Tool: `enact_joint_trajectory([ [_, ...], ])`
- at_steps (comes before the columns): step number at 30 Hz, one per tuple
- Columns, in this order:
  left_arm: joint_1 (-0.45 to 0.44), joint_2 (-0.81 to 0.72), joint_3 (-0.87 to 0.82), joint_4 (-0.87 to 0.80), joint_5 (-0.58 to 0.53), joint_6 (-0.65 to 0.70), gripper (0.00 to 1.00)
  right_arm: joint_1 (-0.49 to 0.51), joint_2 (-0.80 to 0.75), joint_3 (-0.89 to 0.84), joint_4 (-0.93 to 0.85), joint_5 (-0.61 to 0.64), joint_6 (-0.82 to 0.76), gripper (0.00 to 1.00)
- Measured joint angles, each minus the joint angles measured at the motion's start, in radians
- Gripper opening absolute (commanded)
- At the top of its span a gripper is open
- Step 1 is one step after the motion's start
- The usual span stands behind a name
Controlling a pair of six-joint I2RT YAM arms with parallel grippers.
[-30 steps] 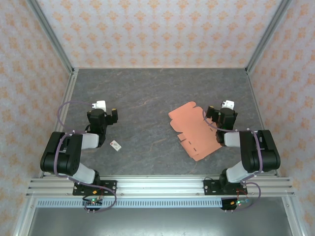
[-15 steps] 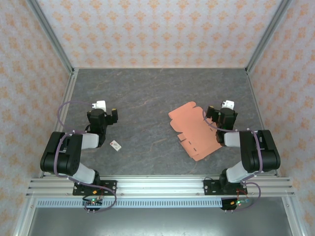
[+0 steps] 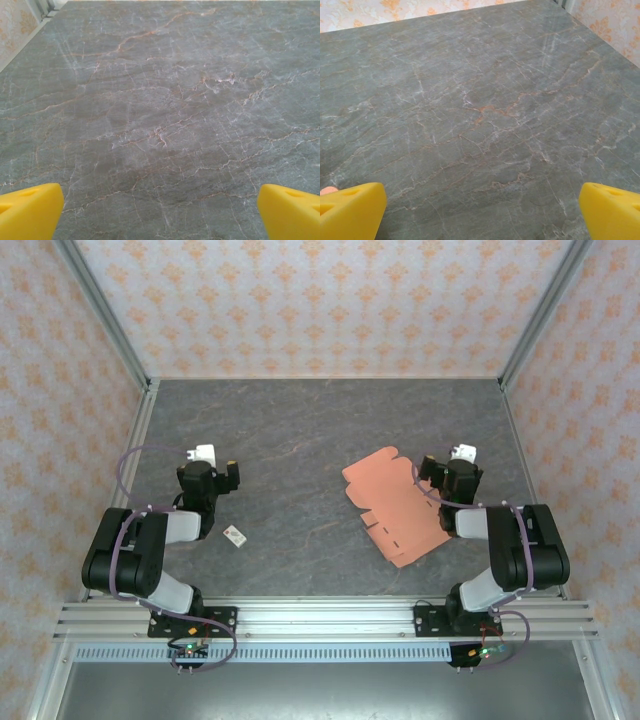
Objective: Fold the paper box
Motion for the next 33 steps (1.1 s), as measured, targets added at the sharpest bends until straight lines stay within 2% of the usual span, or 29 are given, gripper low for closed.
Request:
enact_joint_trajectory([
  [3,0.000,-0.061,0.079,-0.172,-0.029,-0.005,1.00,0.000,-0.095,0.015,-0.130,0.068,0.040,0.99],
  [7,0.000,-0.220,0.201,-0.372,-0.085,-0.076,1.00,0.000,-0.320,0.089,-0.365,0.189,0.163,0.99],
  [11,-0.006,-0.387,0.217,-0.460,-0.024,-0.174,0.97,0.000,-0.477,0.215,-0.608,0.207,0.335,0.94],
  [13,-0.048,-0.438,0.214,-0.487,0.026,-0.223,0.96,0.015,-0.499,0.251,-0.702,0.174,0.405,0.92],
  [16,-0.185,-0.429,0.237,-0.544,0.064,-0.258,0.90,0.083,-0.450,0.279,-0.840,0.090,0.457,0.89],
  [20,-0.364,-0.282,0.341,-0.626,0.088,-0.263,0.84,0.176,-0.243,0.341,-0.990,-0.045,0.471,0.83],
  [24,-0.494,-0.142,0.416,-0.671,0.078,-0.263,0.83,0.186,-0.103,0.356,-1.052,-0.142,0.472,0.83],
  [27,-0.525,-0.091,0.437,-0.699,0.059,-0.271,0.83,0.185,-0.017,0.400,-1.075,-0.198,0.468,0.81],
  [33,-0.524,-0.081,0.441,-0.753,-0.008,-0.294,0.83,0.186,0.111,0.494,-1.051,-0.271,0.456,0.78],
])
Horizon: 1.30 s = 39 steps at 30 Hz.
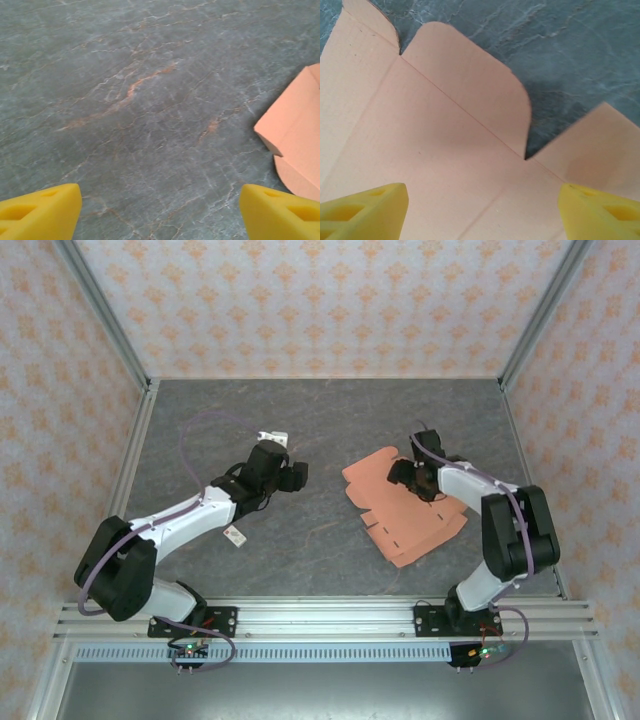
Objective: Fold the paper box
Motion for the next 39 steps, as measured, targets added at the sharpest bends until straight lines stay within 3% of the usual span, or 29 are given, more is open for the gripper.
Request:
enact_joint_trajectory([
  [11,0.000,-0.069,-0.038,-0.021,-0.088,-0.023,0.83,0.059,0.162,0.137,0.042,-0.042,0.000,0.71],
  [20,0.000,-0.172,-0.172,-0.018,-0.123,-0.058,0.84,0.233,0.436,0.523,-0.009,-0.130,-0.039,0.65],
  [25,0.000,-0.208,-0.212,-0.021,-0.085,-0.077,0.83,0.283,0.403,0.577,-0.085,-0.148,-0.113,0.67],
  [30,0.000,-0.262,-0.249,-0.011,-0.012,-0.097,0.84,0.214,0.163,0.399,-0.111,-0.133,-0.184,0.69],
  [33,0.000,-0.263,-0.251,0.000,0.017,-0.103,0.83,0.086,0.031,0.286,-0.117,-0.142,-0.201,0.69],
  [36,0.000,-0.248,-0.250,0.016,0.035,-0.107,0.83,-0.068,0.024,0.237,-0.121,-0.145,-0.208,0.68],
  [39,0.000,-0.216,-0.247,0.021,0.044,-0.111,0.83,-0.152,0.095,0.233,-0.134,-0.156,-0.218,0.66],
])
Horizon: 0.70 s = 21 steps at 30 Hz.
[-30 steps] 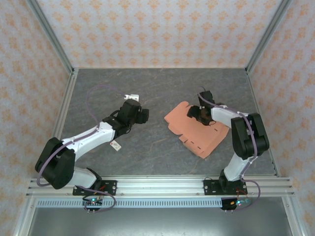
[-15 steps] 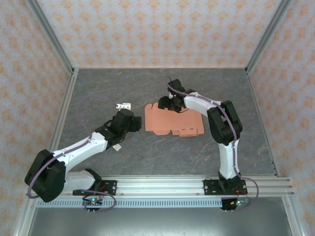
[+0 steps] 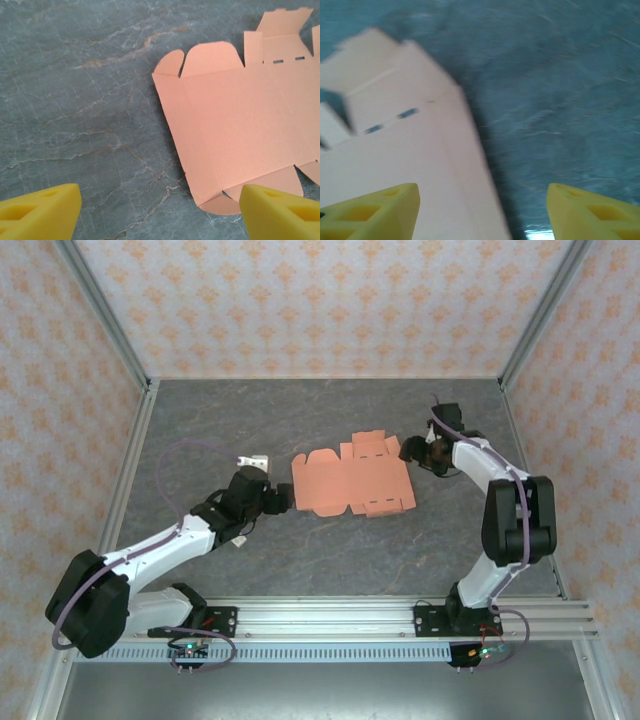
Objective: Fold the paper box
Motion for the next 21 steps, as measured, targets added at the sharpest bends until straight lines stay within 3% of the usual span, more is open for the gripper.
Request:
enact_joint_trajectory([
  [7,0.000,0.022,0.000,0.002,0.018,-0.011,0.83,-0.036,0.156,0.056,-0.063,-0.129,-0.062,0.58],
  [16,0.000,0.022,0.006,0.001,0.018,-0.011,0.83,-0.066,0.231,0.103,-0.066,-0.281,-0.114,0.31],
  [21,0.000,0.022,0.006,0.002,0.017,-0.010,0.83,-0.080,0.244,0.103,-0.052,-0.336,-0.116,0.26],
])
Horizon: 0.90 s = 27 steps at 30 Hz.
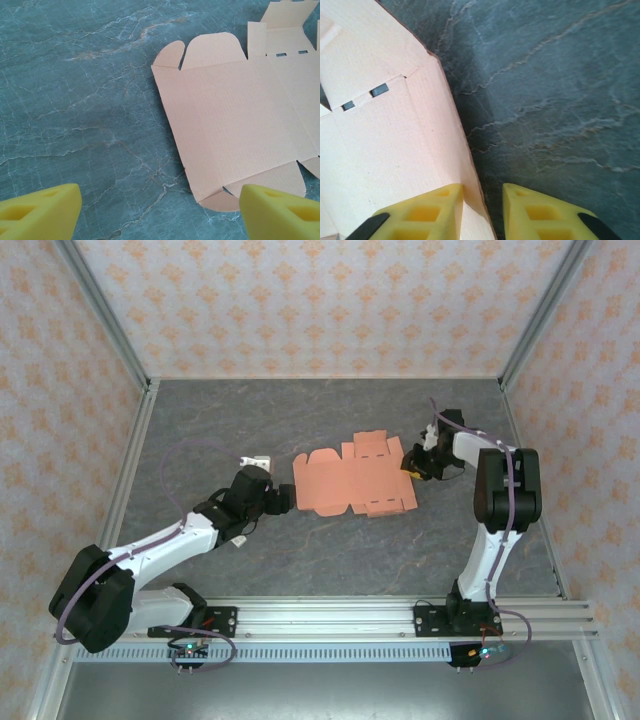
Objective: Fold the paper box
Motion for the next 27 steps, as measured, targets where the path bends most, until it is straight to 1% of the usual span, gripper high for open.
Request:
enact_joint_trajectory([
  [3,0.000,0.025,0.003,0.014,0.000,0.000,0.83,0.001,0.006,0.000,0.014,-0.027,0.004,0.27],
  [6,0.002,0.108,0.041,0.016,-0.001,-0.008,0.74,0.004,0.007,-0.004,0.028,-0.044,0.008,0.27],
  [8,0.011,0.177,0.083,0.018,0.001,-0.013,0.71,0.007,0.007,-0.008,0.035,-0.048,0.008,0.27],
  [10,0.034,0.248,0.137,0.017,0.019,-0.019,0.67,0.008,0.007,-0.008,0.038,-0.050,0.008,0.27],
  [11,0.044,0.277,0.161,0.018,0.028,-0.024,0.66,0.007,0.007,-0.010,0.040,-0.051,0.008,0.27],
  [15,0.074,0.394,0.262,0.024,0.056,-0.034,0.56,0.007,0.007,-0.012,0.045,-0.051,0.014,0.27],
  [21,0.076,0.503,0.294,0.044,0.123,-0.055,0.40,0.007,0.007,-0.013,0.048,-0.051,0.020,0.26],
  [24,0.075,0.543,0.301,0.049,0.141,-0.060,0.36,0.007,0.007,-0.014,0.048,-0.051,0.023,0.25],
  [27,0.076,0.555,0.301,0.048,0.138,-0.060,0.30,0.007,0.007,-0.016,0.050,-0.048,0.023,0.23],
])
